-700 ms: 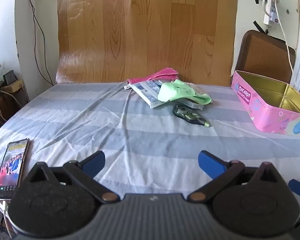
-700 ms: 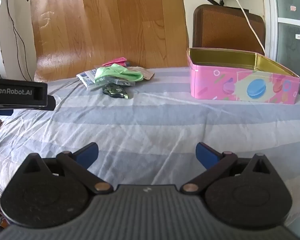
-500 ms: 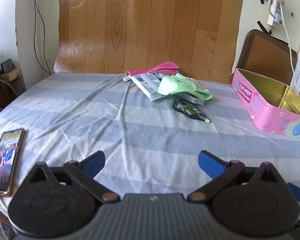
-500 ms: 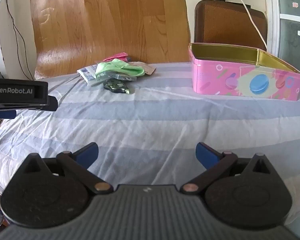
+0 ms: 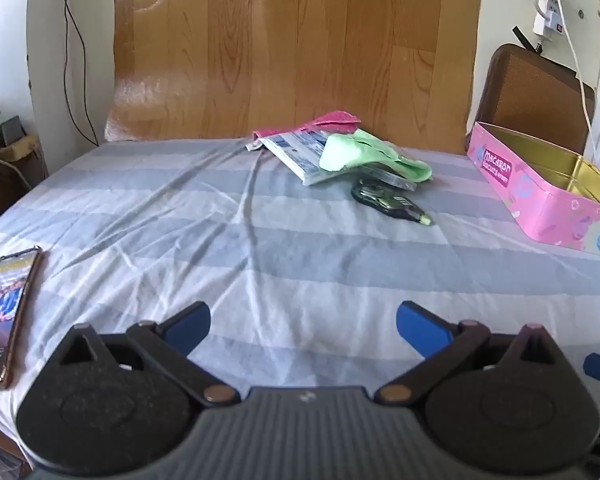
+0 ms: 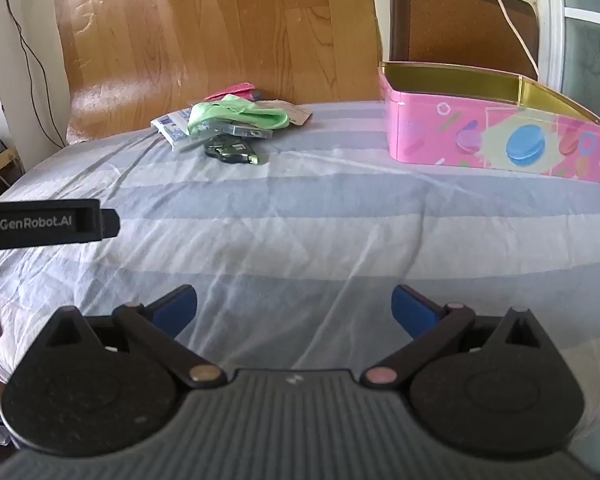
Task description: Organize soft objects
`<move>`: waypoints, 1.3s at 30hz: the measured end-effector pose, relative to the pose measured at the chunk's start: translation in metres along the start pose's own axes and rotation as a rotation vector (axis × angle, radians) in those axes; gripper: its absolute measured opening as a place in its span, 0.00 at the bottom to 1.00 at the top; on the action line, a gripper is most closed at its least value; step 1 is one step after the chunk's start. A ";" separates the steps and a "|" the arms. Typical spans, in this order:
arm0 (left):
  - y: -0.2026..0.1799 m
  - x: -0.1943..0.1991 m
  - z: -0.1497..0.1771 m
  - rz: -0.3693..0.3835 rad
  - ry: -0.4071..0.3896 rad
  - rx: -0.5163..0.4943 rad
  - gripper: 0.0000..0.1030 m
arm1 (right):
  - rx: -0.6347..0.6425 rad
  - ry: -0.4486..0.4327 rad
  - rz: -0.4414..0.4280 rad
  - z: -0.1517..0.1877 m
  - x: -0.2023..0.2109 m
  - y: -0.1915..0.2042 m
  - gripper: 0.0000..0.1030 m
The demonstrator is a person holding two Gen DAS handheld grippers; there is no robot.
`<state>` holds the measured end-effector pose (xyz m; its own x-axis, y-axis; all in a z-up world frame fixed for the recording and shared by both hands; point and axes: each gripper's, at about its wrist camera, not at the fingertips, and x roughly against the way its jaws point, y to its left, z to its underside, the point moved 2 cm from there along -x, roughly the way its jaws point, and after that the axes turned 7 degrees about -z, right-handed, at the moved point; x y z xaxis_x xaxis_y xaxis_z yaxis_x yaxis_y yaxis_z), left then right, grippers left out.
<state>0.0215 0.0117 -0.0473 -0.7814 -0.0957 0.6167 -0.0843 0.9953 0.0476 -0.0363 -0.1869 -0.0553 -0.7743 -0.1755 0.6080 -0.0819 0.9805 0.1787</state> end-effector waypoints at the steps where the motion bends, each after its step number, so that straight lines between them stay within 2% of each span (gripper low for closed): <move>1: 0.000 0.001 0.000 -0.001 -0.001 -0.005 1.00 | -0.004 0.006 0.001 0.000 -0.001 0.000 1.00; 6: 0.004 0.005 0.005 -0.010 0.001 0.002 0.99 | -0.011 -0.004 0.005 -0.001 0.006 0.001 1.00; 11: 0.014 0.021 0.005 -0.061 -0.080 0.044 1.00 | -0.094 0.015 -0.020 0.009 0.022 -0.002 1.00; 14: 0.019 0.028 0.003 -0.072 -0.138 0.046 1.00 | -0.100 -0.026 -0.024 0.011 0.037 -0.001 1.00; 16: 0.021 0.029 0.002 -0.080 -0.153 0.044 1.00 | -0.118 -0.038 -0.072 0.013 0.043 -0.001 1.00; 19: 0.021 0.026 0.002 -0.063 -0.116 0.028 1.00 | -0.138 0.065 -0.157 0.014 0.031 0.000 1.00; 20: 0.020 0.025 0.003 -0.050 -0.096 0.015 1.00 | -0.136 0.074 -0.158 0.014 0.029 0.001 1.00; 22: 0.020 0.024 0.004 -0.053 -0.076 0.006 1.00 | -0.130 0.026 -0.146 0.007 0.033 0.000 1.00; 25: 0.018 0.026 0.004 -0.092 -0.087 0.001 1.00 | -0.110 -0.077 -0.100 -0.008 0.042 -0.004 1.00; 28: 0.019 0.028 0.003 -0.122 -0.100 -0.013 1.00 | -0.114 -0.119 -0.080 -0.027 0.043 -0.013 1.00; 32: 0.022 0.029 0.001 -0.107 -0.103 0.002 1.00 | -0.142 -0.188 -0.082 -0.045 0.049 -0.020 1.00; 35: 0.024 0.030 -0.001 -0.097 -0.112 0.007 1.00 | -0.127 -0.190 -0.097 -0.043 0.048 -0.014 1.00; 39: 0.024 0.027 -0.001 -0.080 -0.105 0.013 1.00 | -0.104 -0.145 -0.102 -0.031 0.040 -0.006 1.00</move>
<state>-0.0009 0.0333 -0.0283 -0.8319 -0.1767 0.5260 -0.1567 0.9842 0.0828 -0.0477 -0.2023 -0.0081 -0.8482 -0.2513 0.4662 -0.1051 0.9427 0.3168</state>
